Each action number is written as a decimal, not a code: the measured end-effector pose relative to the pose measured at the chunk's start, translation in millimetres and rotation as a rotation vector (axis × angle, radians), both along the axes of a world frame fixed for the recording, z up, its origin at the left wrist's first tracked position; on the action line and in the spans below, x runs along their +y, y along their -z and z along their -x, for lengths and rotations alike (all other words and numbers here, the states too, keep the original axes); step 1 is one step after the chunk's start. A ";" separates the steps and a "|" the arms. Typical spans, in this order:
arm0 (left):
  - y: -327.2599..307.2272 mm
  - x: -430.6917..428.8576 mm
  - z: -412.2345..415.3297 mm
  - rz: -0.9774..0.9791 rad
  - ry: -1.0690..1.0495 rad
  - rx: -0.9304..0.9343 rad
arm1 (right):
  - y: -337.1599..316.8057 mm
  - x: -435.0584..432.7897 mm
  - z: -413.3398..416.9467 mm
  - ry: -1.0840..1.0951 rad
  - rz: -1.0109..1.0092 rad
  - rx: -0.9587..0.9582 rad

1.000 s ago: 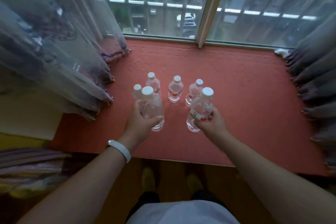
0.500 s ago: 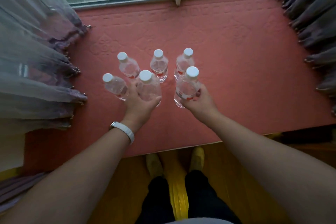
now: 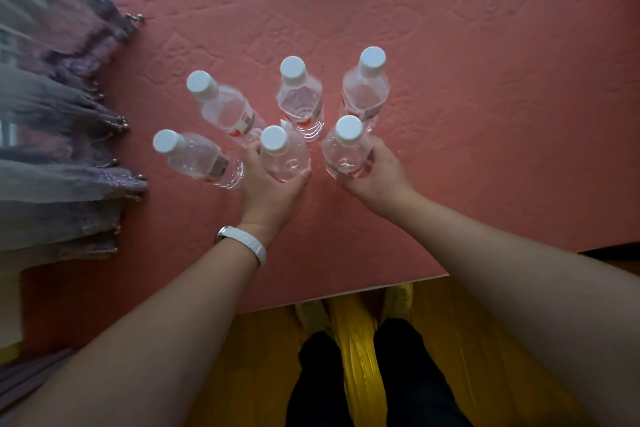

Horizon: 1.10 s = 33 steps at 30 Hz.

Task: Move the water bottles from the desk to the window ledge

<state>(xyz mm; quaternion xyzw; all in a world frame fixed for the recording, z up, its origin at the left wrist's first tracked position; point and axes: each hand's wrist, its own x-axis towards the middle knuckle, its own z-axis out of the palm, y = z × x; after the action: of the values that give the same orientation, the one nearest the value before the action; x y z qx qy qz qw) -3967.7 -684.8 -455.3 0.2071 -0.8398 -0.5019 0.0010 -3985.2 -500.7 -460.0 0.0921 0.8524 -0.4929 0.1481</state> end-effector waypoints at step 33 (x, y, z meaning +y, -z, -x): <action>-184.9 -22.9 -65.0 0.562 0.690 -0.061 | -194.1 61.5 -93.5 -0.188 -0.545 0.001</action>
<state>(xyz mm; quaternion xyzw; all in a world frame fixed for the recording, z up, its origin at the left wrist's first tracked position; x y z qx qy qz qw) -3902.7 -707.7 -270.4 -0.0788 -0.9632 -0.2186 -0.1351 -3891.7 -439.1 -265.9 0.0488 0.9583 -0.2301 0.1623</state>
